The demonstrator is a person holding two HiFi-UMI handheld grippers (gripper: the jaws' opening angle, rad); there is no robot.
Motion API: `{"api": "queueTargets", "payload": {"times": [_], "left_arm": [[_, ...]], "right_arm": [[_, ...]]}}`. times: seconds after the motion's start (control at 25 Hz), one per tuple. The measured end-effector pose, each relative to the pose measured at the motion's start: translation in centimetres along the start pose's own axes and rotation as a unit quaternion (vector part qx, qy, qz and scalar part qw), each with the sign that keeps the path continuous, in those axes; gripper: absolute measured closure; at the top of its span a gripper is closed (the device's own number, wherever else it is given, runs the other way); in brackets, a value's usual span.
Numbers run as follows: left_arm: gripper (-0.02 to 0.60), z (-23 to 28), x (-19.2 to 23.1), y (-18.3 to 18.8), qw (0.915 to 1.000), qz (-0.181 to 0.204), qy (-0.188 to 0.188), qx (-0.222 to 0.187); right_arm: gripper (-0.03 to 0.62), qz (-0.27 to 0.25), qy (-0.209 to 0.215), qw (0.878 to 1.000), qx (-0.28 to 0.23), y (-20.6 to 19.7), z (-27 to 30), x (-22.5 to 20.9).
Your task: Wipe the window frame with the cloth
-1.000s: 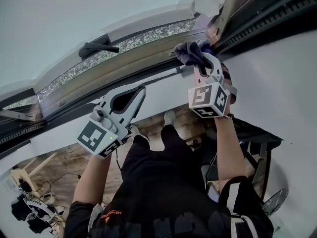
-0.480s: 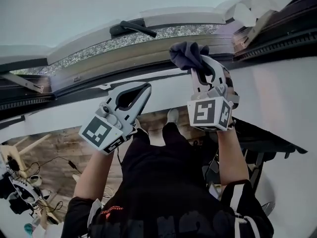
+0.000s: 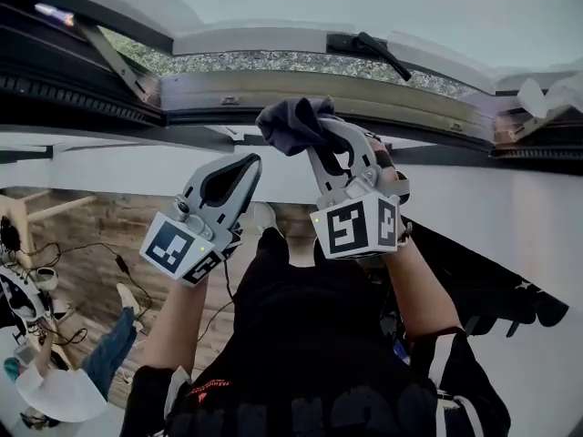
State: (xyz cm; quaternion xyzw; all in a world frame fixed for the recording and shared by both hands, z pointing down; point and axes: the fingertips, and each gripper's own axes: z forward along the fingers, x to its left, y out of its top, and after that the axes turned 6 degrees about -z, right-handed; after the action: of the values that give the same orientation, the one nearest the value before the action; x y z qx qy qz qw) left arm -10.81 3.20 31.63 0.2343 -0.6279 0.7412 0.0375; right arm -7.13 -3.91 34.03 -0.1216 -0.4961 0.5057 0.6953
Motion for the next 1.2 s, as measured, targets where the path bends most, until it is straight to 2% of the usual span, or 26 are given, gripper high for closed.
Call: {"api": "queueTargets", "payload": {"times": [0.24,0.52,0.84,1.0,1.2], "left_arm": [[0.560,-7.8,5.7,0.1,0.9973,-0.012,0.070,-0.021],[0.560,-13.2,9.5,0.1,0.9936,-0.025,0.103,-0.041],[0.560,-16.5,12.2,-1.1,0.9896,-0.045,0.130,-0.043],[0.560,-17.3,13.1,-1.5,0.9888,-0.051,0.135,-0.040],[0.560,-16.9,13.5,-1.9,0.9894,-0.055,0.129,-0.037]], "right_arm": [[0.551,-0.024,0.055,0.997,-0.054,7.9,6.2,5.4],[0.551,-0.036,0.102,0.990,-0.096,14.3,11.6,10.5],[0.551,-0.016,0.145,0.984,-0.102,16.0,16.1,14.1],[0.551,-0.011,0.153,0.983,-0.098,16.1,17.7,15.1],[0.551,-0.007,0.151,0.986,-0.068,14.7,19.6,15.4]]}}
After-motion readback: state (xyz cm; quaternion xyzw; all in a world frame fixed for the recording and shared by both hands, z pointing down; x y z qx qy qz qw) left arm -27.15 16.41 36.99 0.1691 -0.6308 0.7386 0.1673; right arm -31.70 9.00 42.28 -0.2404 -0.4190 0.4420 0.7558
